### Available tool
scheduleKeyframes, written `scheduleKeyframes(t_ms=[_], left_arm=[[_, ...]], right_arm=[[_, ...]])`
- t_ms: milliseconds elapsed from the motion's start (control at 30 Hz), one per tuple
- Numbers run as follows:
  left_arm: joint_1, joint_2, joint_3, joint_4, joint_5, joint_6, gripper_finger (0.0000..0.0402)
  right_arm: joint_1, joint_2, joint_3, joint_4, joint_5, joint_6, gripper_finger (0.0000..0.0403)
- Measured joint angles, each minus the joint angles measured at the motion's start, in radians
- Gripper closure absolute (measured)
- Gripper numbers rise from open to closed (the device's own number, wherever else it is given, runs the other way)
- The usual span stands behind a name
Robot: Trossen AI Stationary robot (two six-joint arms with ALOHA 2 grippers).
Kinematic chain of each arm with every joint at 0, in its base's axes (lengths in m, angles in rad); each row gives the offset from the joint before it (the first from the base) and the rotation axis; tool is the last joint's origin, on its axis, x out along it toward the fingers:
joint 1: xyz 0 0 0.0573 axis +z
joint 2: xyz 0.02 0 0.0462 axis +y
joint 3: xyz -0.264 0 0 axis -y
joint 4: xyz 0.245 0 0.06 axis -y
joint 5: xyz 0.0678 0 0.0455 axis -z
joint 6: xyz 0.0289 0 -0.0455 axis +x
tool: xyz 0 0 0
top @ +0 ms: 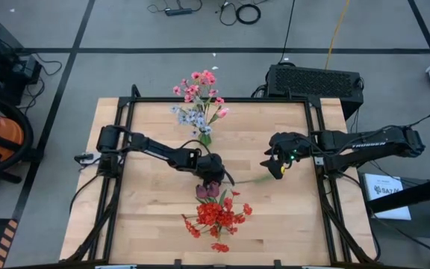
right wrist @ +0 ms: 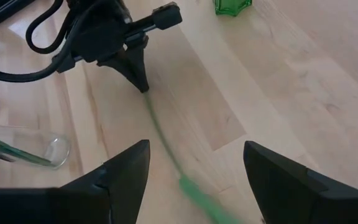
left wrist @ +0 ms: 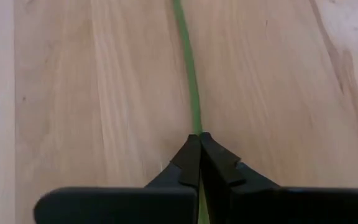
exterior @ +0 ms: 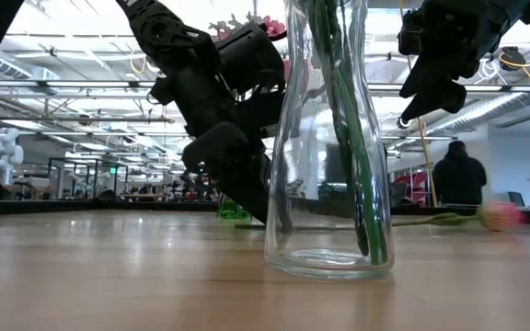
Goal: Sort flowers into vase by color
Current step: Put the pink tulip into the green vase
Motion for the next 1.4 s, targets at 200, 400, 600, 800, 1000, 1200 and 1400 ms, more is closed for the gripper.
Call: scheduleKeyframes(t_ms=[200, 400, 600, 800, 1000, 1200, 1400], left_arm=[[-0.004, -0.022, 0.0, -0.106, 0.043, -0.099, 0.0398], [-0.027, -0.105, -0.005, -0.369, 0.056, -0.105, 0.04], [-0.057, -0.197, -0.022, -0.728, 0.03, -0.105, 0.0401], [-0.099, -0.281, -0.112, -0.792, 0.022, -0.167, 0.0401], [-0.117, -0.307, -0.117, -0.746, 0.022, -0.209, 0.0383], [-0.111, -0.318, -0.115, -0.753, 0.019, -0.21, 0.0349], [-0.109, -0.322, -0.115, -0.764, 0.018, -0.21, 0.0316]], right_arm=[[0.0, 0.0, 0.0, 0.003, 0.002, -0.01, 0.0151], [0.0, 0.0, 0.0, 0.009, 0.002, -0.026, 0.0151], [0.0, 0.0, 0.0, 0.012, 0.003, -0.039, 0.0151], [0.0, 0.001, 0.0, 0.041, 0.004, -0.053, 0.0151], [-0.002, 0.001, 0.0, 0.061, 0.005, -0.077, 0.0151], [-0.002, 0.001, 0.0, 0.065, 0.03, -0.079, 0.0151], [-0.002, 0.001, 0.0, 0.068, 0.032, -0.079, 0.0151]])
